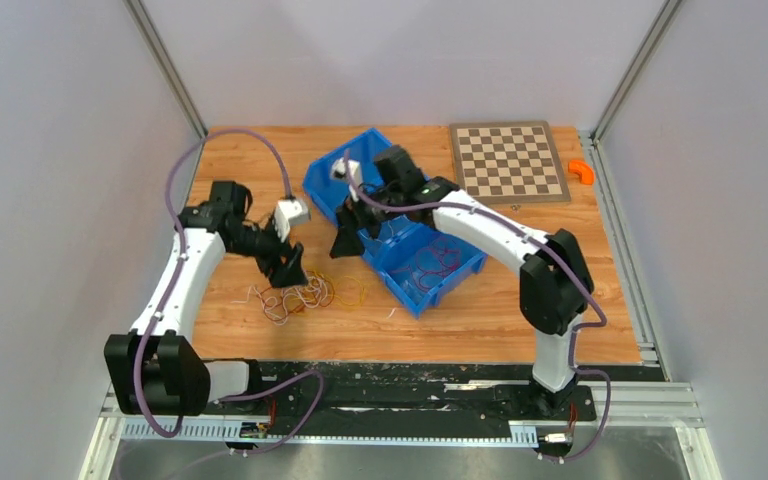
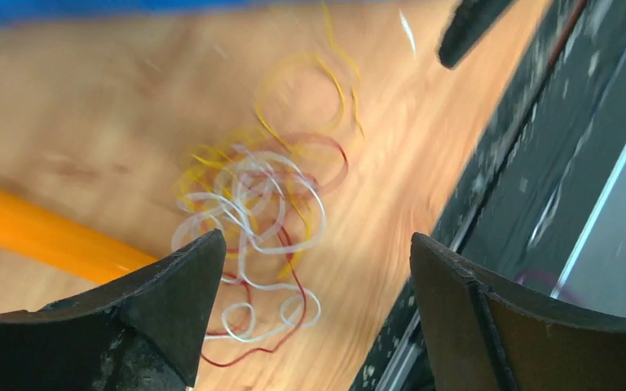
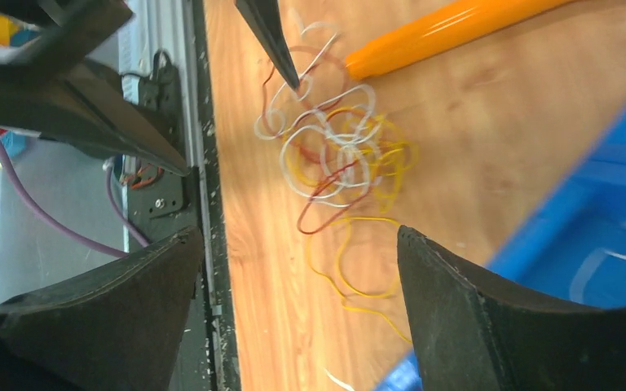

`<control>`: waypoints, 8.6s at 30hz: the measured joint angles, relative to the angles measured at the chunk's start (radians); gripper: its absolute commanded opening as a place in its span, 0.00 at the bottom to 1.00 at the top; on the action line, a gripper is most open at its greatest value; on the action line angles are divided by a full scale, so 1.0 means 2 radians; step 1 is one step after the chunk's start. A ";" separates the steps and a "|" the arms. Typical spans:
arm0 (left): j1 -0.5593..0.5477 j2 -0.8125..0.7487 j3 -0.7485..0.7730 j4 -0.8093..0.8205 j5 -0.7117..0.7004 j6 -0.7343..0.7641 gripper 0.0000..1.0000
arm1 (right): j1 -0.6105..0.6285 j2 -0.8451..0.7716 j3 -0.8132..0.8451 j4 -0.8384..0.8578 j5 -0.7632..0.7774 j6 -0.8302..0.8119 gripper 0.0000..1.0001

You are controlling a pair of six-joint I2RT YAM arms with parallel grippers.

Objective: Untangle the cables

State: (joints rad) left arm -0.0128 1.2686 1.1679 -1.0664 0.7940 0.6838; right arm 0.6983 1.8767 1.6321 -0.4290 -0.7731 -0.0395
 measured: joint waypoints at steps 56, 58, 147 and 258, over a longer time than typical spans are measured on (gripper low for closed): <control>-0.027 -0.007 -0.206 0.097 -0.068 0.540 0.42 | 0.007 0.024 -0.057 0.001 0.068 0.035 0.81; -0.028 -0.004 -0.206 0.096 -0.072 0.546 0.43 | 0.004 0.024 -0.057 0.001 0.068 0.036 0.81; 0.053 -0.200 -0.083 0.039 0.076 -0.028 0.01 | 0.068 0.049 0.030 0.103 -0.082 0.026 0.47; 0.136 -0.096 -0.332 0.398 -0.089 -0.229 0.61 | -0.060 -0.046 0.410 0.360 0.254 0.156 0.00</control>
State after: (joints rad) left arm 0.2592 1.0760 0.5034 -0.2703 0.6151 0.2260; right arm 0.5793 1.7844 2.4531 0.2905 -0.2642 0.2718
